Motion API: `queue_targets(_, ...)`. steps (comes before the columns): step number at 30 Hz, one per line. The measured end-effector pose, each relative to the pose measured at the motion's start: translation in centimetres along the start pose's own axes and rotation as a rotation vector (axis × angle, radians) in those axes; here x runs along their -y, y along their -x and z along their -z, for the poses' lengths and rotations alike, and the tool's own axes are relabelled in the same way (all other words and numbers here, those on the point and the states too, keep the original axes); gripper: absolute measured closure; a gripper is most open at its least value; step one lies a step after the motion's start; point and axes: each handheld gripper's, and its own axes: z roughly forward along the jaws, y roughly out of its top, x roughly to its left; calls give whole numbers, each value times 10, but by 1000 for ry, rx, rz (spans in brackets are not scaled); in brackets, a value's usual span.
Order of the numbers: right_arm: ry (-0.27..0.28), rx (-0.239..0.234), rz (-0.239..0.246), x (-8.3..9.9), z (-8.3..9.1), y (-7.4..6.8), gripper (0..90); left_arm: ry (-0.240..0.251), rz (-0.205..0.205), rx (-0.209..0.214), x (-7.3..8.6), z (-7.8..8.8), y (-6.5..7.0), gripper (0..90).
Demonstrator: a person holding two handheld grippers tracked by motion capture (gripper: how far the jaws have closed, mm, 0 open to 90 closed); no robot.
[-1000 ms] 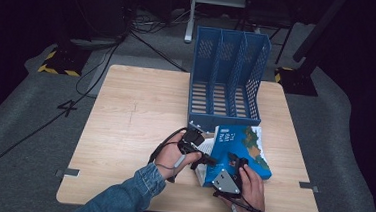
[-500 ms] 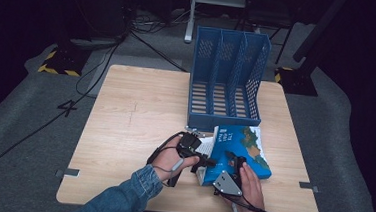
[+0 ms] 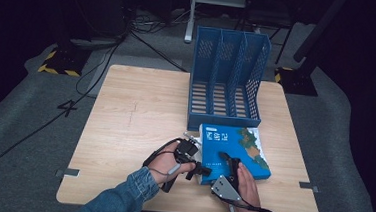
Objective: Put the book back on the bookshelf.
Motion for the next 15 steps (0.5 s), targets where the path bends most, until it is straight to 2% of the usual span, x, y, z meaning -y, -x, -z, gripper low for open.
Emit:
queue_targets(4, -15, 3, 5, -4, -2, -1, 88, -10, -27, -10, -4, 2, 4, 707)
queue_targets(6, -23, 20, 0, -6, -4, -2, 70, -13, -38, -10, -7, 3, 5, 709)
queue_targets(10, -80, -6, -3, -12, -6, 1, 65, -17, -24, 7, -10, 4, 4, 709)
queue_targets(15, -120, -41, -4, -17, -6, 9, 71, -10, -6, 34, -14, 7, 2, 706)
